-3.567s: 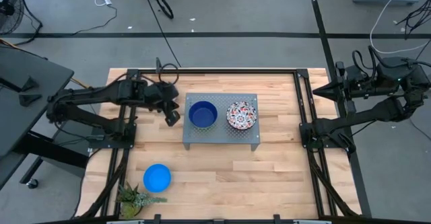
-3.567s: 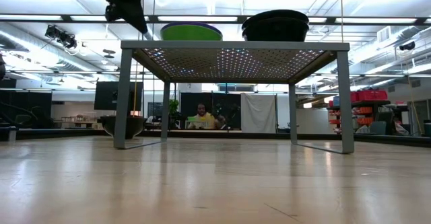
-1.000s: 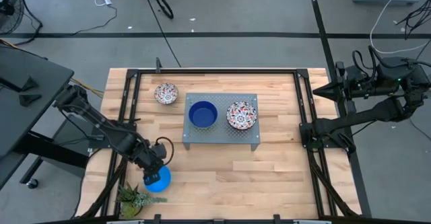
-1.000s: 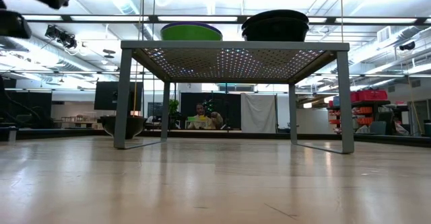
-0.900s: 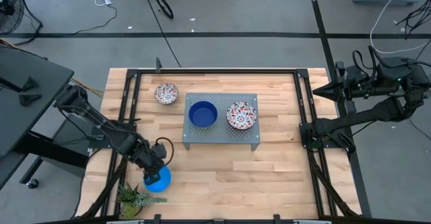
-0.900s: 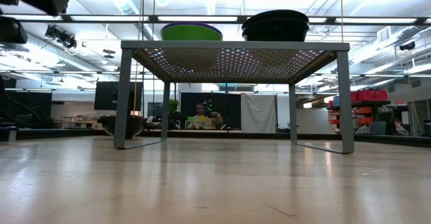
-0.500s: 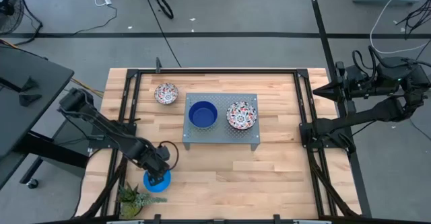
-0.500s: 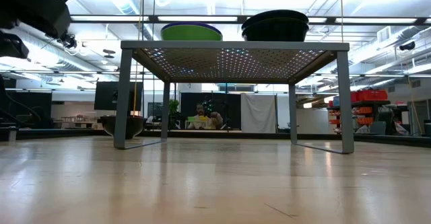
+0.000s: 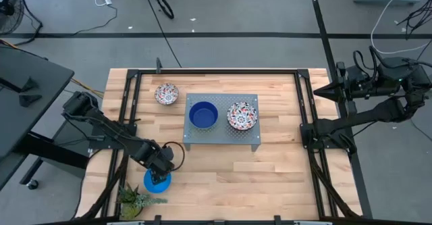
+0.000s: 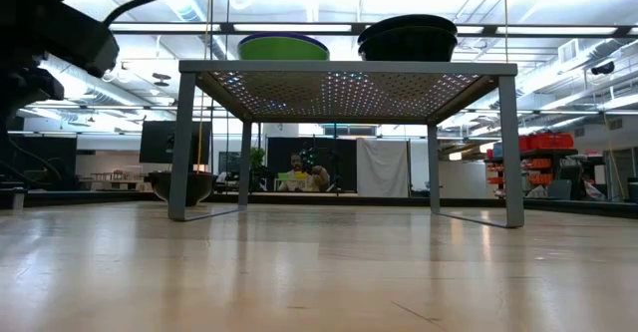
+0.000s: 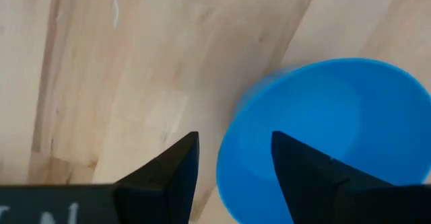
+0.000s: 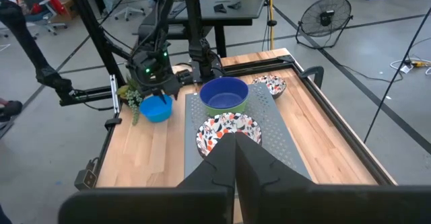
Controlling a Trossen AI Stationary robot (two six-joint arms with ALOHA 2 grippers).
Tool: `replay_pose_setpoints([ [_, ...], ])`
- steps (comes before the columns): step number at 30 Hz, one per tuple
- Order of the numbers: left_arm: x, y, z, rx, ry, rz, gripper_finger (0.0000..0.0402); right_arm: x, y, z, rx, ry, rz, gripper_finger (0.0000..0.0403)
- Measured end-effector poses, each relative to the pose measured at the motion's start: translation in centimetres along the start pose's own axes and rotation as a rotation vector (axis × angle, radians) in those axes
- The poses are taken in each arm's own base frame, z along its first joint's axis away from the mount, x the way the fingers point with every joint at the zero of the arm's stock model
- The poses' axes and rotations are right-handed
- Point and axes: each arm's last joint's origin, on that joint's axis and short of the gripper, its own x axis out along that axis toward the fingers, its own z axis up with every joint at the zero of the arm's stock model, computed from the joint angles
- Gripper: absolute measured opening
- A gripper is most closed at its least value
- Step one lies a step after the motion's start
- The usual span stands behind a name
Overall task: Pick & Place Mini bowls
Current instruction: Stack the light blue bowl on top of the blue bowl on the shelf
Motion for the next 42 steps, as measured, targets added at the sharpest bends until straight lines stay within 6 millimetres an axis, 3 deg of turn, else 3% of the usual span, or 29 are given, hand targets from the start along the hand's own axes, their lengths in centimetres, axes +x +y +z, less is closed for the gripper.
replay_pose_setpoints([
  [10, 0.6, 0.3, 0.8, 0.065, 0.029, 0.005, 0.0188, 0.0, 0.0, 0.0, 0.0, 0.0, 0.0, 0.0007],
  [25, 0.6, 0.4, 1.1, 0.068, 0.043, -0.019, 0.007, 0.0, 0.0, 0.0, 0.0, 0.0, 0.0, 0.0007],
  [42, 0.6, 0.3, 1.1, 0.07, 0.064, -0.043, 0.001, 0.0, 0.0, 0.0, 0.0, 0.0, -0.001, 0.0007],
])
